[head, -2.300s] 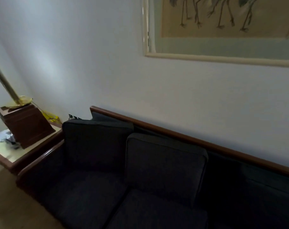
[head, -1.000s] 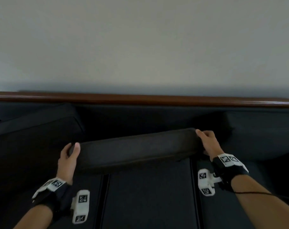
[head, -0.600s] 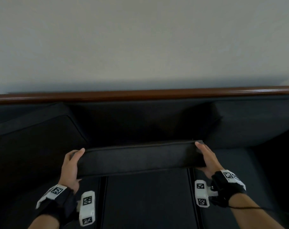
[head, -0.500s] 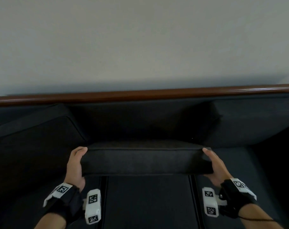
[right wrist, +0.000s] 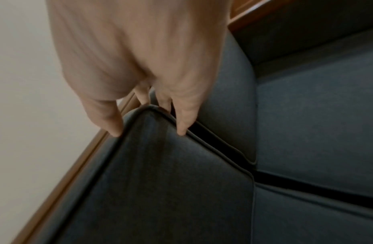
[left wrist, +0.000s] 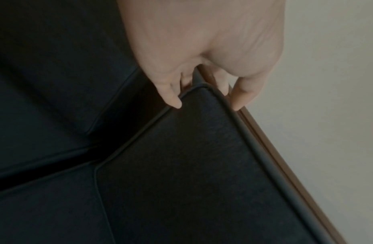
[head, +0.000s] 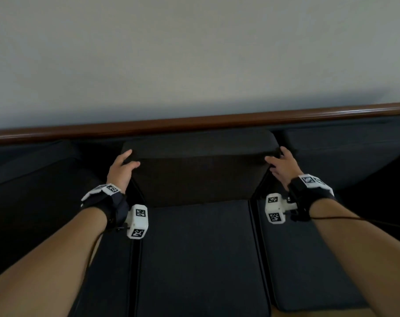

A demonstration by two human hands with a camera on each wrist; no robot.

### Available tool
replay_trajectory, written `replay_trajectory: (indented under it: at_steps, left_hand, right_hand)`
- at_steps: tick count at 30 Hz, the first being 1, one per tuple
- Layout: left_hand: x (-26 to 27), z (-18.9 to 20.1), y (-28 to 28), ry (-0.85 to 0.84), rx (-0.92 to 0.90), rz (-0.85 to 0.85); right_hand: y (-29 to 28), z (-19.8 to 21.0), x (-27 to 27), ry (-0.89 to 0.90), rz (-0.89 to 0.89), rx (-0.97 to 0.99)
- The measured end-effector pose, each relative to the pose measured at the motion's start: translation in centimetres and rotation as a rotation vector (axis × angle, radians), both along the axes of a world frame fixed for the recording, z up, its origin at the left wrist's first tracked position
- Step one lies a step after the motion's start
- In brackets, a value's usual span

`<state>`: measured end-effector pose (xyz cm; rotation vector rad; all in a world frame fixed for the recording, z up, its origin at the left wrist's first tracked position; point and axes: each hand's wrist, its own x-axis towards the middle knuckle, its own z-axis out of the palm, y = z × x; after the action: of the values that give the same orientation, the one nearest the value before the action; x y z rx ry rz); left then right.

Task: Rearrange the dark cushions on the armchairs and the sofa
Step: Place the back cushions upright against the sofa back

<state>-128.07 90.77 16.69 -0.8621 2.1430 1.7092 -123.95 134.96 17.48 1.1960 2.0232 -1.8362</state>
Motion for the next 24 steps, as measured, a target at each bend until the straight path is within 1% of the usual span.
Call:
replay_trajectory:
  at_steps: [2,3,7,11,14,18,22,24]
  left_hand:
    - [-0.9,0.0,0.0,-0.023,-0.044,-0.056]
    - [-1.1,0.4,0.4,-0.034,-0.044,-0.064]
    - [-1.3,0.3,1.3,-0.06,0.062,0.053]
    - [-0.2,-0.7,0.8,-0.119,0.078,0.118]
    - [-0.2,-1.4,-0.2,-0.113,0.066,0.163]
    - [-0.7,-1.3,-0.1,-0.082,0.077,0.167]
    - [-0.4,-1.4,1.0,-0.059,0.066,0.196]
    - [-0.1,-1.1,1.2,-0.061,0.043,0.152]
  right_hand:
    - [0.4,-1.1,-1.1,-0.065,0.087,0.068]
    - [0.7,-1.4,-1.3,-0.083,0.094,0.068]
    - [1.5,-2.2,-2.3,-0.047,0.038,0.01]
    - [2.5,-4.4,-3.4,-0.038,0.031,0.129]
    - [2.2,-3.9,-3.2,-0.057,0.064,0.223]
    - [1.7,-3.3,-2.5,-0.034,0.121,0.155]
    - [0.3,-0.9,-2.9,0.004,0.077,-0.019]
    - [0.2,-0.2,-2.6,-0.016,0.049,-0.022]
